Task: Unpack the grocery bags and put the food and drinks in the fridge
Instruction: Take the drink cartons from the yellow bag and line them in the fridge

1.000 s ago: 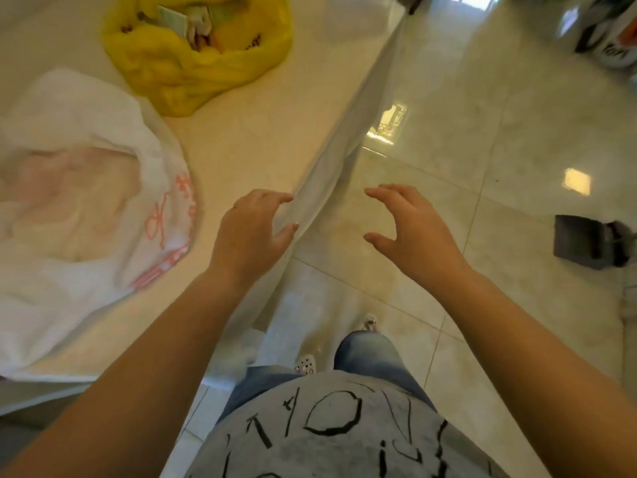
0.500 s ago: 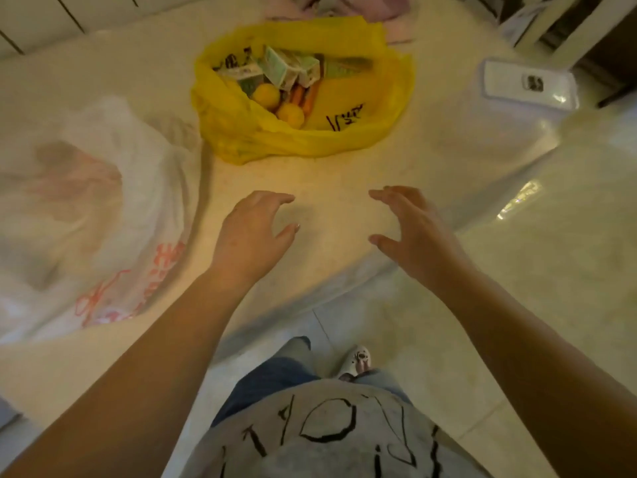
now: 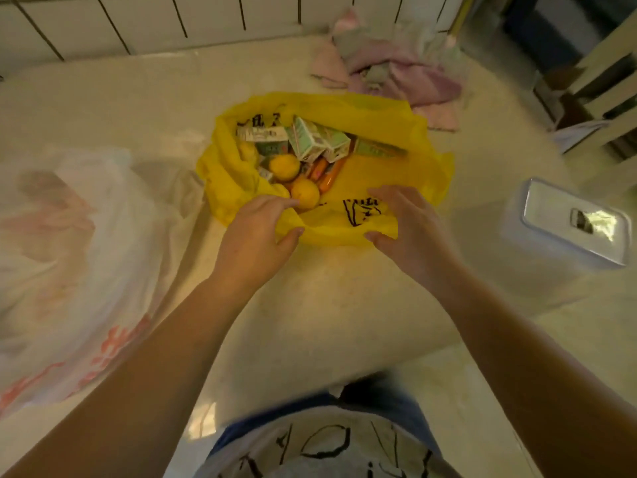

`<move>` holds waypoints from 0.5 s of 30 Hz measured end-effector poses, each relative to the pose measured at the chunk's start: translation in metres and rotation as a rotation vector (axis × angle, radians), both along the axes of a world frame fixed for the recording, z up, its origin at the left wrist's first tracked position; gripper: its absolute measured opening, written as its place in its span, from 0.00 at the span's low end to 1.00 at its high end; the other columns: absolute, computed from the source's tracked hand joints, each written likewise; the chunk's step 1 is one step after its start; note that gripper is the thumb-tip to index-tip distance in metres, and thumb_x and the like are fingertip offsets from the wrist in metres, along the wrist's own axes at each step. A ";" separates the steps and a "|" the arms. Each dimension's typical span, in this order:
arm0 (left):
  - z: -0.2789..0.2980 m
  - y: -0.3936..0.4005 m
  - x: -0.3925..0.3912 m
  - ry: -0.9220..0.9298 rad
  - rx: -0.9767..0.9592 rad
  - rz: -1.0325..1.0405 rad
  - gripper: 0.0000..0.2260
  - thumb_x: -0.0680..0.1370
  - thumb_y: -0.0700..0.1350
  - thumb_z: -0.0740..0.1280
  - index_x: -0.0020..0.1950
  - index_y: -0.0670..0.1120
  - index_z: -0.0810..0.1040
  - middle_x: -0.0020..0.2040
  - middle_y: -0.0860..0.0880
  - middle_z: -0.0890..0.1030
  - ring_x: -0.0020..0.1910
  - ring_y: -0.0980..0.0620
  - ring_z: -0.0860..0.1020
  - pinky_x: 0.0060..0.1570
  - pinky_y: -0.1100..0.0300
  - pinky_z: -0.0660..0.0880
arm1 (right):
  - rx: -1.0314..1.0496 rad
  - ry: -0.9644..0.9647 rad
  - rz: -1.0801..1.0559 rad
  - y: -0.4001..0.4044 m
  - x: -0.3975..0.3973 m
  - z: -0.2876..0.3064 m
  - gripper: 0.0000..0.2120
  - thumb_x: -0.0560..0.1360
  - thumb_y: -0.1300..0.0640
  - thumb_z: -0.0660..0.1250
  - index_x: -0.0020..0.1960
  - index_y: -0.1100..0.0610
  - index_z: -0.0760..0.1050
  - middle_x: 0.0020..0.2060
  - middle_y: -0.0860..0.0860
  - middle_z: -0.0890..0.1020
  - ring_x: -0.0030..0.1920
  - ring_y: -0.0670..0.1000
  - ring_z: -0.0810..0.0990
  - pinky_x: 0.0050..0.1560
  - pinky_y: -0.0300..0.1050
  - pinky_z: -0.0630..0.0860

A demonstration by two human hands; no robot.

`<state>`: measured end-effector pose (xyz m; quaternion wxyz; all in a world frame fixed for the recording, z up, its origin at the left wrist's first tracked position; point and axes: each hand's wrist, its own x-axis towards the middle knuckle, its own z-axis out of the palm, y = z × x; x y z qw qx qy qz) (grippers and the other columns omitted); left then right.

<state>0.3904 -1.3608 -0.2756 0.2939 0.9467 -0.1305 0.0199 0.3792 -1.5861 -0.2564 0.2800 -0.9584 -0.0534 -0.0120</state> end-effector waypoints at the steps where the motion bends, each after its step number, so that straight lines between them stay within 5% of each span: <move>1: 0.000 -0.004 0.009 -0.005 -0.014 0.006 0.17 0.74 0.46 0.69 0.62 0.46 0.76 0.59 0.46 0.77 0.61 0.48 0.73 0.57 0.67 0.61 | 0.003 0.009 0.003 -0.004 0.009 0.001 0.29 0.70 0.57 0.73 0.68 0.52 0.68 0.65 0.52 0.70 0.64 0.53 0.71 0.59 0.45 0.68; 15: -0.010 -0.062 0.104 0.093 -0.041 0.243 0.24 0.74 0.46 0.70 0.69 0.47 0.70 0.63 0.45 0.73 0.62 0.47 0.71 0.59 0.56 0.69 | -0.057 0.189 0.423 -0.017 0.152 -0.028 0.37 0.72 0.55 0.70 0.75 0.49 0.55 0.69 0.51 0.68 0.68 0.52 0.65 0.64 0.45 0.64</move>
